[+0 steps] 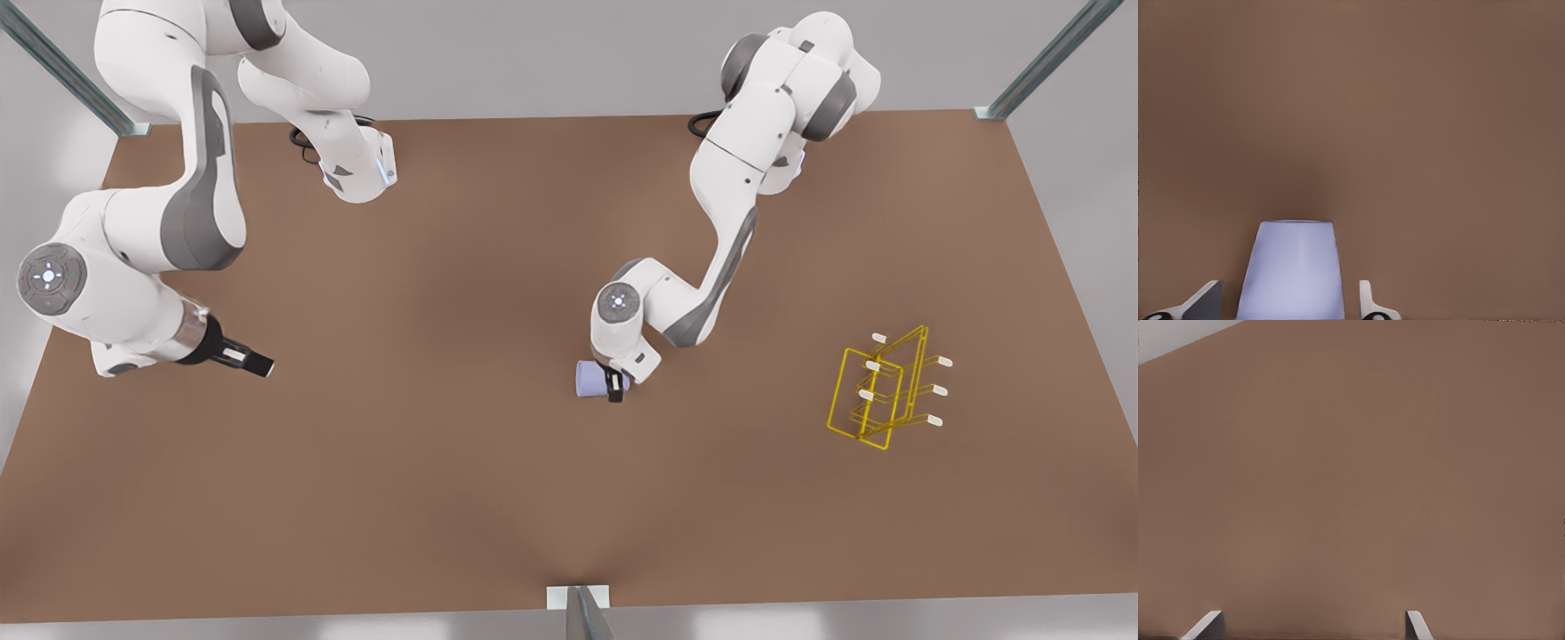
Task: Place the cup on the cup holder
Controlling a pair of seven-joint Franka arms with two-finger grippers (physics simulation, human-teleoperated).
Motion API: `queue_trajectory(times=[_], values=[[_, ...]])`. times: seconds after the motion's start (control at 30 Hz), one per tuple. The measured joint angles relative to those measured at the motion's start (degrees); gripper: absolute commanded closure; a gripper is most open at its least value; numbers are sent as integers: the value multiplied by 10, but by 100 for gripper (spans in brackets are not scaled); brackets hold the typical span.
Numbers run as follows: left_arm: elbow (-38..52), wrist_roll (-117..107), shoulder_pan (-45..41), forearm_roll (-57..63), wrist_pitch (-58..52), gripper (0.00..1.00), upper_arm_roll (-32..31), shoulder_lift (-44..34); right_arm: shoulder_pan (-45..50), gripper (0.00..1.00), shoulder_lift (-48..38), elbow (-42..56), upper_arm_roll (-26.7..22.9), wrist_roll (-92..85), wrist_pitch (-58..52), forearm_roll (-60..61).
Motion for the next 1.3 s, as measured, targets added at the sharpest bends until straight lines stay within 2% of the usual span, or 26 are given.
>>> queue_trajectory(times=[0.53,1.3], values=[[13,-44,0,1,22,0,-2,20,-2,0,10,6,-3,-157,-4,-8],[15,-66,-9,-2,63,0,-2,49,-2,0,12,23,1,-234,-13,-9]])
